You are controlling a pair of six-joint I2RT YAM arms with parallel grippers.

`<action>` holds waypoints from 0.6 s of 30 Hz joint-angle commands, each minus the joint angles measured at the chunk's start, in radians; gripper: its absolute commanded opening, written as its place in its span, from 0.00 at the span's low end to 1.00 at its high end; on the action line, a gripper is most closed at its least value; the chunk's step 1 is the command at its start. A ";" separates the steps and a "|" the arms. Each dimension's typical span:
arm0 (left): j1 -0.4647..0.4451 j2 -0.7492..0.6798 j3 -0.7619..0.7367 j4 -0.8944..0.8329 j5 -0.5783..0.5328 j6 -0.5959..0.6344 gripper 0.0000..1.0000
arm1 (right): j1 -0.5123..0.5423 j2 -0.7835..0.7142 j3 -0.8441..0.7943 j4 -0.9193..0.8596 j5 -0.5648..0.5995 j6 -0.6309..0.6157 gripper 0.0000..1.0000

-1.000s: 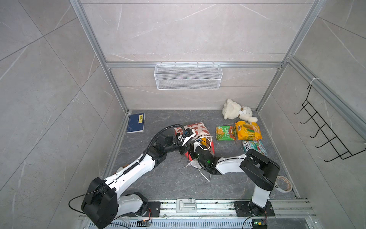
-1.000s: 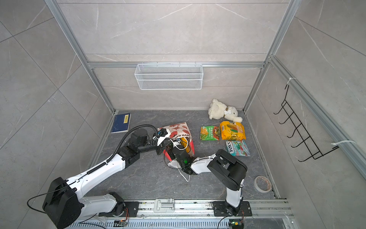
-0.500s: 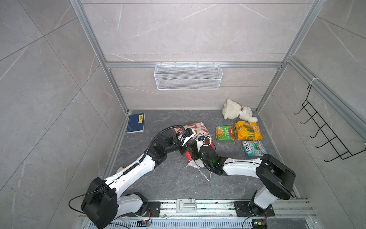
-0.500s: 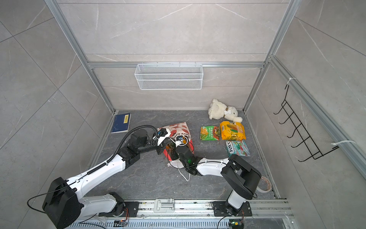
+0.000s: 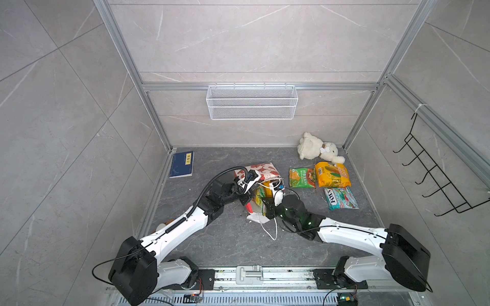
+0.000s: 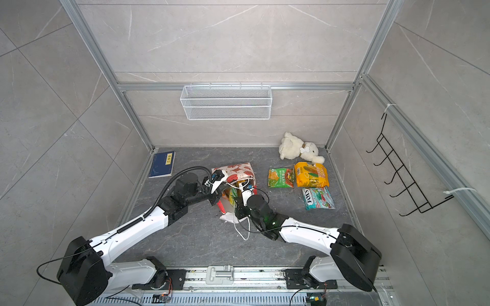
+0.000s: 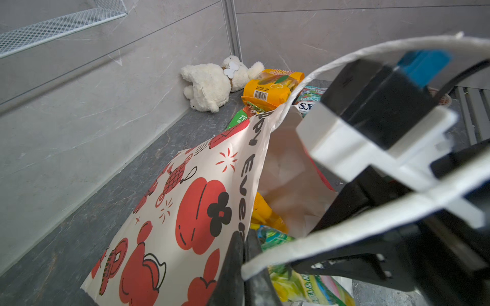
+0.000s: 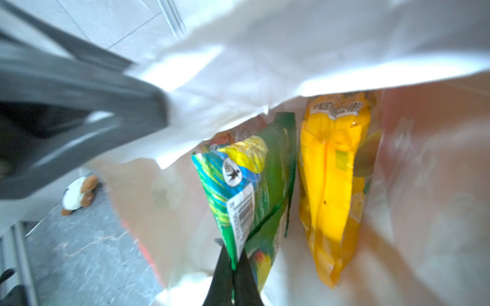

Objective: Take the snacks out of the paper bag
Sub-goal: 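Grasp the green Fox's Spring Tea pack and lift it out with the right gripper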

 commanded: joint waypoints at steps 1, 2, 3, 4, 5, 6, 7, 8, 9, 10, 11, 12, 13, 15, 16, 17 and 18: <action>0.004 0.005 0.000 0.034 -0.064 -0.028 0.00 | 0.002 -0.092 0.001 -0.088 -0.045 -0.043 0.00; 0.004 0.006 0.001 0.038 -0.073 -0.030 0.00 | 0.002 -0.115 0.001 -0.109 -0.059 -0.052 0.00; 0.004 0.007 0.000 0.040 -0.077 -0.032 0.00 | 0.002 -0.133 0.002 -0.120 -0.072 -0.058 0.00; 0.004 0.011 0.001 0.044 -0.077 -0.032 0.00 | 0.000 -0.154 0.001 -0.135 -0.079 -0.059 0.00; 0.003 0.012 0.001 0.046 -0.079 -0.032 0.00 | 0.000 -0.170 0.000 -0.149 -0.086 -0.059 0.00; 0.003 0.014 0.003 0.046 -0.083 -0.032 0.00 | -0.001 -0.184 0.005 -0.165 -0.093 -0.059 0.00; 0.004 0.015 0.005 0.048 -0.087 -0.034 0.00 | -0.003 -0.199 0.011 -0.186 -0.106 -0.059 0.00; 0.004 0.016 0.006 0.048 -0.093 -0.035 0.00 | -0.005 -0.214 0.018 -0.208 -0.128 -0.064 0.00; 0.004 0.016 0.009 0.047 -0.094 -0.036 0.00 | -0.006 -0.226 0.026 -0.229 -0.145 -0.069 0.00; 0.005 0.013 0.010 0.044 -0.095 -0.036 0.00 | -0.007 -0.238 0.041 -0.265 -0.167 -0.074 0.00; 0.004 0.010 0.010 0.043 -0.095 -0.036 0.00 | -0.008 -0.249 0.057 -0.304 -0.195 -0.083 0.00; 0.004 0.006 0.009 0.044 -0.098 -0.036 0.00 | -0.008 -0.261 0.073 -0.340 -0.218 -0.091 0.00; 0.003 0.004 0.010 0.044 -0.107 -0.038 0.00 | -0.010 -0.278 0.090 -0.383 -0.246 -0.100 0.00; 0.003 -0.002 0.010 0.043 -0.124 -0.040 0.00 | -0.016 -0.316 0.119 -0.473 -0.276 -0.107 0.00; 0.004 -0.004 0.010 0.043 -0.134 -0.041 0.00 | -0.022 -0.342 0.129 -0.518 -0.280 -0.106 0.00; 0.005 -0.005 0.010 0.044 -0.147 -0.043 0.00 | -0.030 -0.372 0.134 -0.557 -0.286 -0.103 0.00; 0.004 -0.005 0.009 0.045 -0.156 -0.045 0.00 | -0.041 -0.400 0.138 -0.587 -0.283 -0.097 0.00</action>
